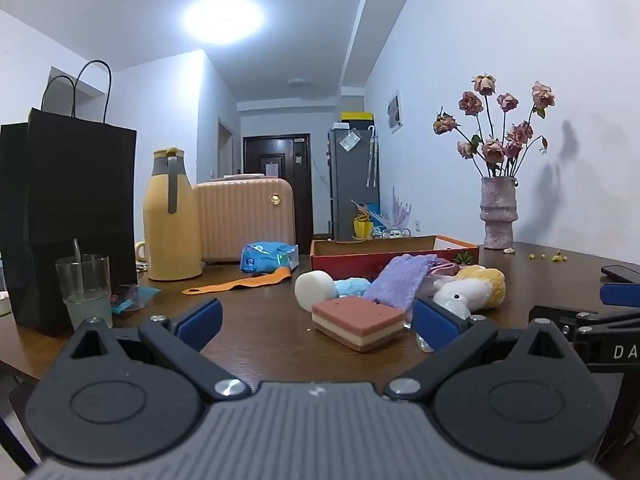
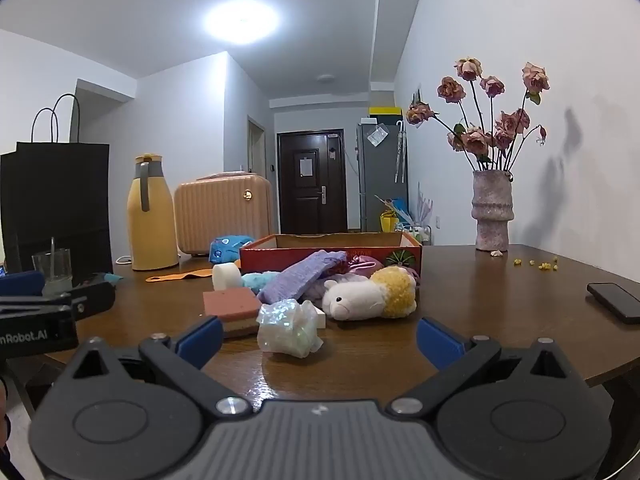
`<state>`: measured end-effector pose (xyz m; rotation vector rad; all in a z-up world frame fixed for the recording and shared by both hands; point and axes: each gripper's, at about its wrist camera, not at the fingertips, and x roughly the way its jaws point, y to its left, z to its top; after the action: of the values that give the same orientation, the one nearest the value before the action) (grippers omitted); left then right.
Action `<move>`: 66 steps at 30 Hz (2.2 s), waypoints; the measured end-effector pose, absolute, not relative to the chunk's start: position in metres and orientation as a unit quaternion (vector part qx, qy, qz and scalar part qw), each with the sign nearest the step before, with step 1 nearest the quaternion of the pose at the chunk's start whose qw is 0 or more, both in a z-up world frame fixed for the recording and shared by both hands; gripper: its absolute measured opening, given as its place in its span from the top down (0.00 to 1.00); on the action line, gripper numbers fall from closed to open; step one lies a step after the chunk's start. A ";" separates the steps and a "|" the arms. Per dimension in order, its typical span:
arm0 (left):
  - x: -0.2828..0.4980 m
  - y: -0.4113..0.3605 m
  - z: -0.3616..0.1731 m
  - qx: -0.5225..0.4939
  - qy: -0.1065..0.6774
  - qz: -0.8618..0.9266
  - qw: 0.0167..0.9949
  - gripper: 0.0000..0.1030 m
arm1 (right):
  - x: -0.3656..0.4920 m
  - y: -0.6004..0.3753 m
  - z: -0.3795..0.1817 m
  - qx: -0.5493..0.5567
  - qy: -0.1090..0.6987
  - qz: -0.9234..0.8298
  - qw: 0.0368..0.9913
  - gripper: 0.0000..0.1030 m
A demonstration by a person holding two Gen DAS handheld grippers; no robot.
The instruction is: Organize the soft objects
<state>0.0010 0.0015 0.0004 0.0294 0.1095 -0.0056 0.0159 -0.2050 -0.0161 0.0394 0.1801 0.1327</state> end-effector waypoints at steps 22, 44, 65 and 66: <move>0.002 0.000 -0.001 0.030 0.055 -0.012 0.998 0.00 | 0.018 -0.210 -0.017 0.033 0.101 0.064 0.992 0.00; 0.002 0.000 0.000 0.028 0.056 -0.013 0.998 0.00 | 0.020 -0.210 -0.018 0.034 0.103 0.065 0.992 0.00; 0.002 0.001 -0.001 0.027 0.057 -0.013 0.998 0.00 | 0.020 -0.208 -0.020 0.033 0.105 0.066 0.992 0.00; 0.002 0.001 -0.001 0.027 0.057 -0.014 0.998 0.00 | 0.020 -0.208 -0.019 0.033 0.104 0.066 0.992 0.00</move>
<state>0.0017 0.0011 -0.0009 0.0542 0.1143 -0.0272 0.0199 -0.2083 -0.0195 0.0665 0.2093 0.1327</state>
